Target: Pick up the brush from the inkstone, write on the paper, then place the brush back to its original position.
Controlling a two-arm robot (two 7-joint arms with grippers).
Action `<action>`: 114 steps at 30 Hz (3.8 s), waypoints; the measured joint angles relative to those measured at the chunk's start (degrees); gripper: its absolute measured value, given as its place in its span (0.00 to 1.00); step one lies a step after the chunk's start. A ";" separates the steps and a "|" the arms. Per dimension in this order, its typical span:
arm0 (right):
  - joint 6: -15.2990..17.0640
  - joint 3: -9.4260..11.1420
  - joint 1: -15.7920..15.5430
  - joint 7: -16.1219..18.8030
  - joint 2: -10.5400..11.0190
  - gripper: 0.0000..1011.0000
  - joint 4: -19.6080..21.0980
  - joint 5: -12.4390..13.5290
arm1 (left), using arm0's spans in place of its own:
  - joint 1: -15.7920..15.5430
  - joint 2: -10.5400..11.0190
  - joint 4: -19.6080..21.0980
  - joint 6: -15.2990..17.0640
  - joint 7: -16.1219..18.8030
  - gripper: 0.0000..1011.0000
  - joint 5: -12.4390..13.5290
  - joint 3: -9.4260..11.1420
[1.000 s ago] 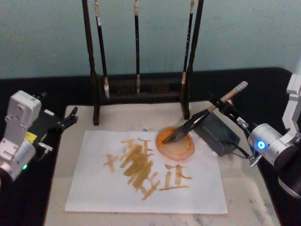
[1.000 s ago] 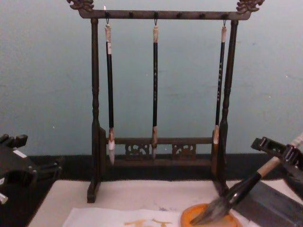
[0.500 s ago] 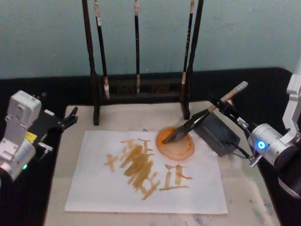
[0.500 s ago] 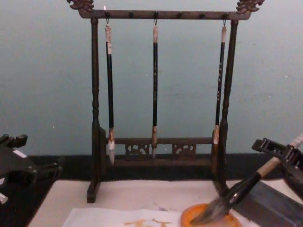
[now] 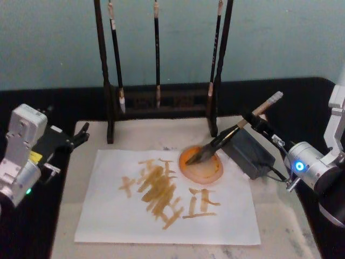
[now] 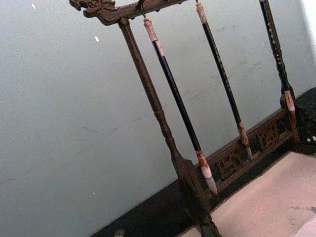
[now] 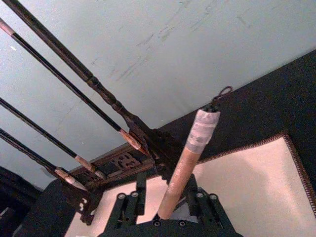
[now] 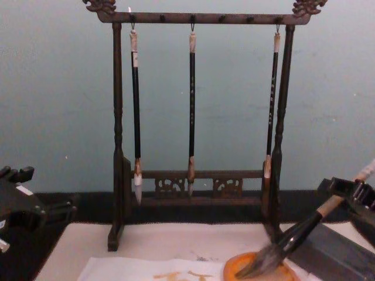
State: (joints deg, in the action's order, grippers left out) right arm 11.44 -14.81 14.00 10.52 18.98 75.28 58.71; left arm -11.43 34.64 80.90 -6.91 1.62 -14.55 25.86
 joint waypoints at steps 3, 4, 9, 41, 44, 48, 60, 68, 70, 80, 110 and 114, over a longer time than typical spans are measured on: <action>0.01 0.02 0.00 -0.01 0.00 0.42 0.00 -0.01 | 0.00 0.00 0.00 0.00 0.00 1.00 0.00 0.00; 0.02 0.02 0.00 -0.02 0.00 0.39 0.00 -0.01 | 0.00 0.00 0.00 0.00 0.00 1.00 0.00 0.00; 0.05 0.03 0.00 -0.01 -0.01 0.22 0.00 -0.03 | 0.00 0.00 0.00 0.00 0.00 1.00 0.00 0.00; -2.55 -1.38 -0.55 0.63 1.32 0.18 1.97 -0.82 | 0.00 0.00 0.00 0.00 0.00 1.00 0.00 0.00; -3.57 -1.74 -0.85 1.10 1.81 0.18 3.04 -1.27 | 0.00 0.00 0.00 0.00 0.00 1.00 0.00 0.00; -4.61 -2.15 -1.17 2.30 2.51 0.17 4.38 -1.76 | 0.00 0.00 0.00 0.00 0.00 1.00 0.00 0.00; -9.02 -3.97 -2.74 5.67 5.51 0.17 9.35 -7.33 | 0.00 0.00 0.00 0.00 0.00 1.00 0.00 0.00; -14.59 -4.60 -5.17 8.49 8.29 0.17 13.66 -14.95 | 0.00 0.00 0.00 0.00 0.00 1.00 0.00 0.00; -15.41 -4.61 -5.67 8.94 8.81 0.17 14.48 -16.12 | 0.00 0.00 0.00 0.00 0.00 1.00 0.00 0.00; -18.32 -4.10 -9.68 10.66 12.79 0.17 19.70 -23.15 | 0.00 0.00 0.00 0.00 0.00 1.00 0.00 0.00; -19.40 0.39 -18.68 14.08 15.57 0.17 25.57 -29.00 | 0.00 0.00 0.00 0.00 0.00 1.00 0.00 0.00; -19.28 0.66 -18.96 14.03 15.09 0.17 25.56 -30.01 | 0.00 0.00 0.00 0.00 0.00 1.00 0.00 0.00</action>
State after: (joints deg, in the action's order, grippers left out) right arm -7.84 -14.15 -4.96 24.55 34.07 100.84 28.70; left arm -11.43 34.65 80.90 -6.91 1.62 -14.55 25.86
